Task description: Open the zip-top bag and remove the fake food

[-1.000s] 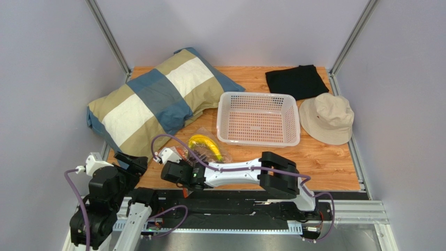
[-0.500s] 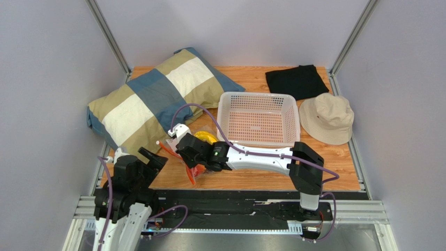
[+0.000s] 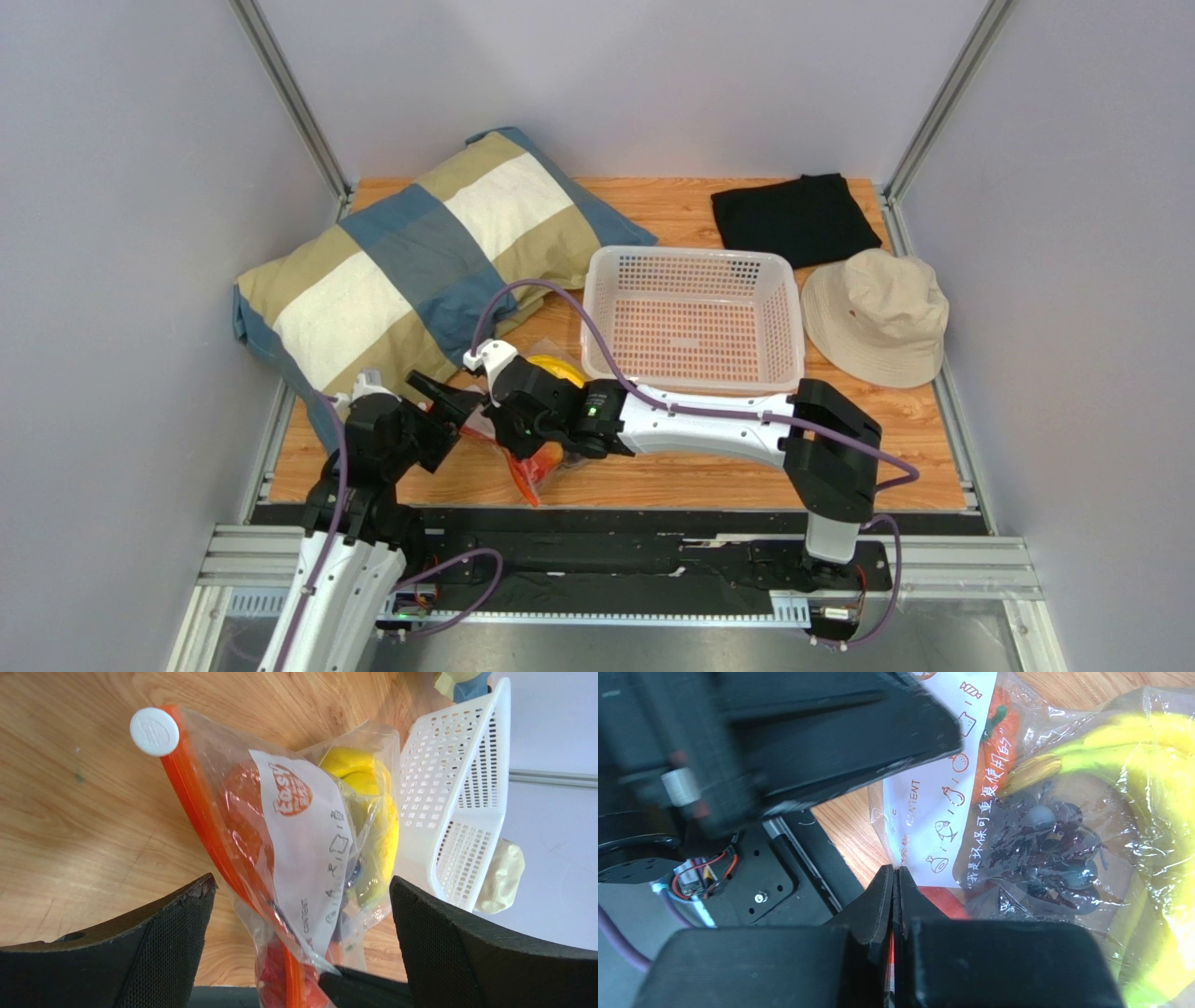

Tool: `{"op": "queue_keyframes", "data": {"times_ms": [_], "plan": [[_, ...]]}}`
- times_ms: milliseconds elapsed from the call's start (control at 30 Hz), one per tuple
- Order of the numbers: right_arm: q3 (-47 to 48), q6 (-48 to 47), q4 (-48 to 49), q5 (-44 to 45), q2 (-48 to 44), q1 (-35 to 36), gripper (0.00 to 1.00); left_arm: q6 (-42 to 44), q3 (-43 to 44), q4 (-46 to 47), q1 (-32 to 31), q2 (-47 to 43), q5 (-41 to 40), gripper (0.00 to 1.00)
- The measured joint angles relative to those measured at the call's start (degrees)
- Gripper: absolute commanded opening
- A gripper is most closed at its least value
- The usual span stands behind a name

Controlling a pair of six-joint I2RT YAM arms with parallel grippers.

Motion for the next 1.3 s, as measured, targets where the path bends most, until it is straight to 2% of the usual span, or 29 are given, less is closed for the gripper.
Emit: {"op": "queue_keyframes", "data": {"times_ms": [167, 267, 300, 400, 433, 500, 533, 567, 600, 633, 700, 800, 833, 933, 1133, 1300], "plan": [[-0.9, 1.2, 0.5, -2.1, -1.7, -0.6, 0.0, -0.7, -1.1, 5.7, 0.0, 6.5, 1.2, 0.93], [-0.9, 2.0, 1.3, -4.0, -2.3, -0.9, 0.0, -0.5, -1.4, 7.7, 0.0, 8.7, 1.4, 0.88], [-0.9, 2.4, 1.6, -4.8, -2.3, -1.0, 0.0, -0.2, -1.5, 8.3, 0.0, 9.0, 1.4, 0.8], [-1.0, 3.2, 2.2, -6.8, -2.3, -1.4, 0.0, 1.7, -1.5, 11.1, 0.0, 8.8, 1.4, 0.69], [-1.1, 3.4, 2.3, -7.3, -2.3, -1.4, 0.0, 2.7, -1.5, 12.1, 0.0, 8.4, 1.4, 0.58], [-1.3, 3.7, 2.6, -8.5, -2.4, -1.6, 0.0, 4.2, -1.5, 13.3, 0.0, 7.7, 1.3, 0.29], [-1.4, 3.8, 2.6, -8.9, -2.5, -1.7, 0.01, 5.4, -1.5, 13.9, 0.0, 7.3, 1.2, 0.26], [-1.5, 3.8, 2.6, -9.2, -2.6, -1.7, 0.03, 6.2, -1.4, 14.3, 0.0, 7.0, 1.2, 0.19], [-1.7, 3.9, 2.6, -9.5, -2.9, -1.9, 0.06, 7.4, -1.1, 14.7, 0.0, 6.9, 1.2, 0.13], [-2.1, 3.9, 2.6, -10.0, -3.3, -2.2, 0.17, 8.7, -0.7, 15.0, 0.0, 7.0, 1.3, 0.07], [-2.6, 4.2, 2.5, -10.9, -4.2, -2.6, 0.26, 10.6, 0.2, 14.9, 0.0, 7.8, 1.4, 0.0], [-2.8, 3.8, 1.7, -12.4, -6.1, -3.6, 0.44, 14.7, 3.5, 13.8, 0.0, 10.9, 1.7, 0.0], [-2.8, 3.6, 1.0, -12.5, -6.8, -3.8, 0.58, 15.8, 4.5, 13.5, 0.0, 11.6, 1.9, 0.0], [-2.4, 1.3, -2.1, -12.5, -9.6, -4.8, 0.8, 20.1, 8.1, 11.5, 0.0, 12.5, 2.5, 0.0], [-0.7, -6.3, -6.3, -16.2, -15.8, -10.0, 0.89, 31.5, 15.3, 9.7, 0.0, 11.7, 8.7, 0.0], [0.3, -12.1, -6.5, -24.1, -17.7, -18.4, 0.91, 42.4, 23.1, 9.8, 0.0, 19.3, 19.8, 0.0]]}}
